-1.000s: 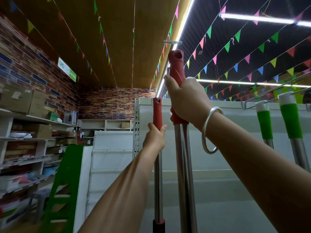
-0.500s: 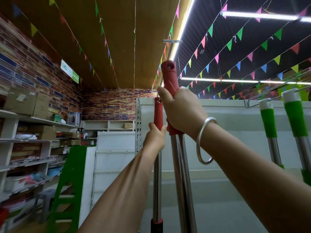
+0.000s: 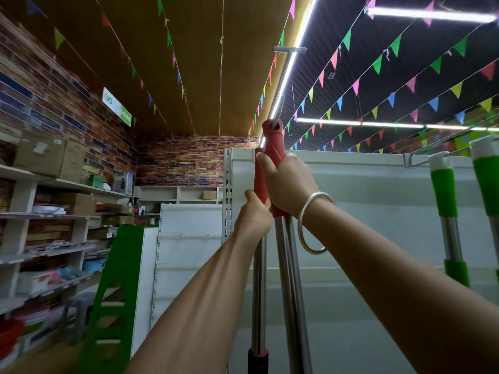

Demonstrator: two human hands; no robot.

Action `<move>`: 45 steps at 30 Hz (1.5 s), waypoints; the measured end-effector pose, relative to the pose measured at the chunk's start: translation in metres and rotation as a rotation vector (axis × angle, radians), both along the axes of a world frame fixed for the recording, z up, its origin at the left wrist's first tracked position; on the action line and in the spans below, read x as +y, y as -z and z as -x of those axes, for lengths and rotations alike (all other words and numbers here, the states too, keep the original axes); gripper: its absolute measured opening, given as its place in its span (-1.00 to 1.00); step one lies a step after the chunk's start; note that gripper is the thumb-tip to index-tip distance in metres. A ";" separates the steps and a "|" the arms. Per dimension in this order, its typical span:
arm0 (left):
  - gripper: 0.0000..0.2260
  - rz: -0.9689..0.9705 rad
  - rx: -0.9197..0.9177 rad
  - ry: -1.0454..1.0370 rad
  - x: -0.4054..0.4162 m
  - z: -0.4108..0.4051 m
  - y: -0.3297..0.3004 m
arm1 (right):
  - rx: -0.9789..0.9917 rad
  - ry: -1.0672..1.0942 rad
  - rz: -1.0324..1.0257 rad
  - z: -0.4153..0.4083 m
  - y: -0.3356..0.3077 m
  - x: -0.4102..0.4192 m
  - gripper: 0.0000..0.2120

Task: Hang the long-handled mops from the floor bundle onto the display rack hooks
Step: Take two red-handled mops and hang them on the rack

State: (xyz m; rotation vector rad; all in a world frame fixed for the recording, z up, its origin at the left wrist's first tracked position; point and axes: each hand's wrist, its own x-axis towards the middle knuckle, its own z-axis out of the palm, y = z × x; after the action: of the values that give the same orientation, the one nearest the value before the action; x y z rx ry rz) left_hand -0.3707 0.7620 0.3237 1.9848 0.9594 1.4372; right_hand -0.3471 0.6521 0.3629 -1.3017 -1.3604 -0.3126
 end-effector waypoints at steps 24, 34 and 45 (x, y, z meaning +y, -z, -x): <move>-0.59 -0.265 0.093 0.147 -0.046 0.057 0.086 | -0.098 -0.081 0.260 -0.019 0.008 0.009 -0.56; -0.69 -0.363 0.216 0.042 -0.061 0.054 0.075 | -0.120 -0.038 0.212 -0.019 0.034 0.003 -0.69; -0.70 -0.320 0.169 0.017 -0.070 0.050 0.070 | -0.076 -0.042 0.230 -0.022 0.061 -0.003 -0.76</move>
State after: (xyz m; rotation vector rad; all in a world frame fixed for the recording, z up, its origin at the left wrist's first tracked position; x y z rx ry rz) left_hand -0.4203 0.6923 0.2538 2.3718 0.8188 1.5093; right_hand -0.3249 0.6491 0.3019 -1.4601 -1.5200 -0.1823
